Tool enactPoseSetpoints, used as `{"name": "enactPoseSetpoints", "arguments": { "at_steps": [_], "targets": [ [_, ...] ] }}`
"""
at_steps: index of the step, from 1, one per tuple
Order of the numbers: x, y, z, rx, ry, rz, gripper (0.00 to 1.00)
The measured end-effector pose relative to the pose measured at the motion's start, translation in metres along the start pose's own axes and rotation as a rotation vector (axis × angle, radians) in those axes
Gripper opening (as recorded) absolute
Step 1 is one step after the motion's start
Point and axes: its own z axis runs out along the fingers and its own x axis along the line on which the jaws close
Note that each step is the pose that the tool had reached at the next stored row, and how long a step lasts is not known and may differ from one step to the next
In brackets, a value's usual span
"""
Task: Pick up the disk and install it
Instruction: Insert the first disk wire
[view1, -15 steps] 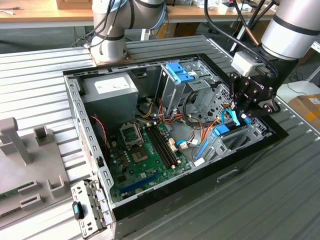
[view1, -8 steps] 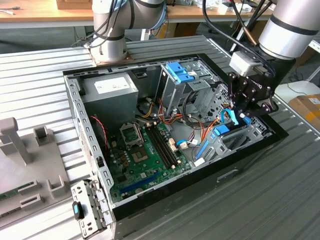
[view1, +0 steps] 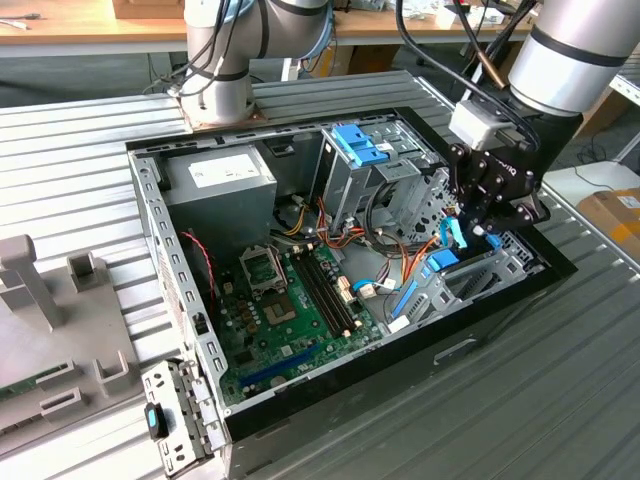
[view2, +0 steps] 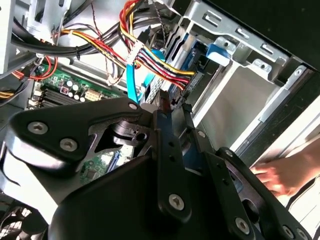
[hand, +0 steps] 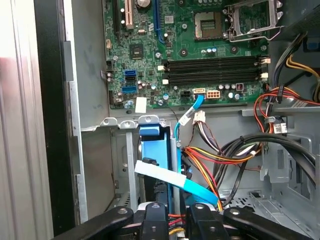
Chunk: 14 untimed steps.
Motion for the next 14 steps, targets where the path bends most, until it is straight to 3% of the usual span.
{"name": "enactPoseSetpoints", "arguments": {
  "at_steps": [2,6,7,8,10,14],
  "targets": [
    [-0.0004,-0.0031,-0.0011,-0.0047,0.0045,0.000,0.25],
    [-0.0003,-0.0042,-0.0046,-0.0057,0.0047,-0.001,0.25],
    [0.0017,-0.0102,-0.0039,-0.0088,0.0121,-0.001,0.25],
    [0.0024,-0.0113,-0.0032,-0.0113,0.0195,-0.001,0.25],
    [0.0018,-0.0183,-0.0035,-0.0263,0.0229,-0.002,0.25],
    [0.0012,-0.0213,-0.0035,-0.0309,0.0248,-0.003,0.25]
  ]
}}
